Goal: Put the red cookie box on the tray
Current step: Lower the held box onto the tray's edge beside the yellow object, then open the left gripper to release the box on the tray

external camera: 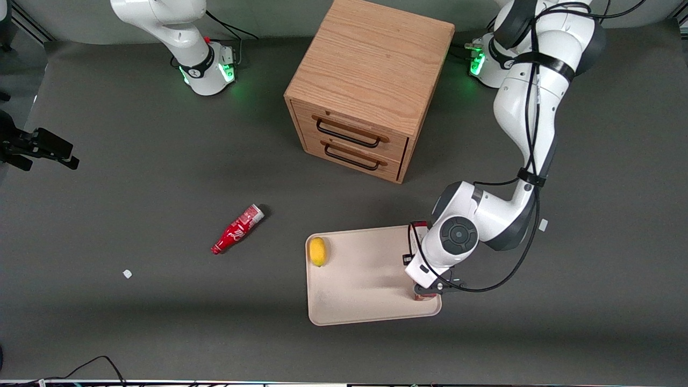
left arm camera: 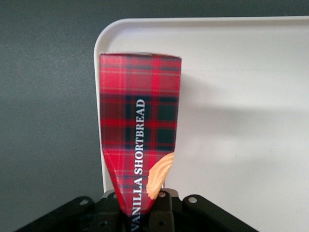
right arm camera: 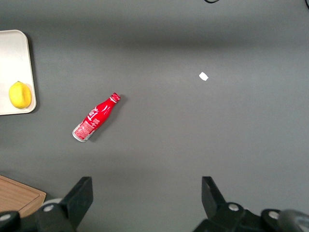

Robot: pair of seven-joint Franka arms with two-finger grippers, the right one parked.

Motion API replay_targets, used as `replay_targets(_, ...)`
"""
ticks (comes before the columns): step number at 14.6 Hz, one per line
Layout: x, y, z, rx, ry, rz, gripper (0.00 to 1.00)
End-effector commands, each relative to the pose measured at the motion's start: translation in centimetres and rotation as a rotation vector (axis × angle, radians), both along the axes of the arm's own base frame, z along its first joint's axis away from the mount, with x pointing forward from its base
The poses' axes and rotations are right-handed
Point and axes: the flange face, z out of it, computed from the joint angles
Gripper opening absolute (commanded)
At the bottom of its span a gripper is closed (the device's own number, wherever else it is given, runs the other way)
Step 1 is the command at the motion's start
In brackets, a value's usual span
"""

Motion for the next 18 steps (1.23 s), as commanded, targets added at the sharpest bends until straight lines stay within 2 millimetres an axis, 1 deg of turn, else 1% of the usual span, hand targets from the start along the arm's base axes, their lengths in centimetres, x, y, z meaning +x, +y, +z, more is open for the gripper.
replay_targets(1, 0.1, 0.1, 0.4, 0.058, -0.052, -0.032, 1.00)
replay_targets(2, 0.2, 0.1, 0.7, 0.058, -0.056, -0.031, 1.00)
replay_targets(4, 0.1, 0.4, 1.8, 0.056, -0.062, -0.024, 1.00)
replay_targets(6, 0.2, 1.0, 4.5, 0.036, -0.101, -0.005, 1.00)
replay_targets(7, 0.2, 1.8, 5.8, 0.013, -0.102, 0.015, 1.00)
replay_targets(9, 0.1, 3.7, 9.9, -0.039, -0.115, 0.069, 1.00)
replay_targets(10, -0.5, 5.0, 12.1, -0.045, -0.124, 0.088, 1.00)
replay_targets(13, -2.5, 10.2, 18.5, -0.050, -0.138, 0.164, 1.00)
replay_targets(14, -3.4, 12.3, 19.9, -0.046, -0.120, 0.192, 1.00)
replay_targets(15, -4.3, 14.5, 21.2, -0.030, -0.106, 0.182, 1.00)
replay_targets(16, -5.2, 16.6, 22.5, -0.009, -0.085, 0.133, 1.00)
replay_targets(18, -7.0, 21.5, 25.4, 0.029, -0.029, 0.041, 1.00)
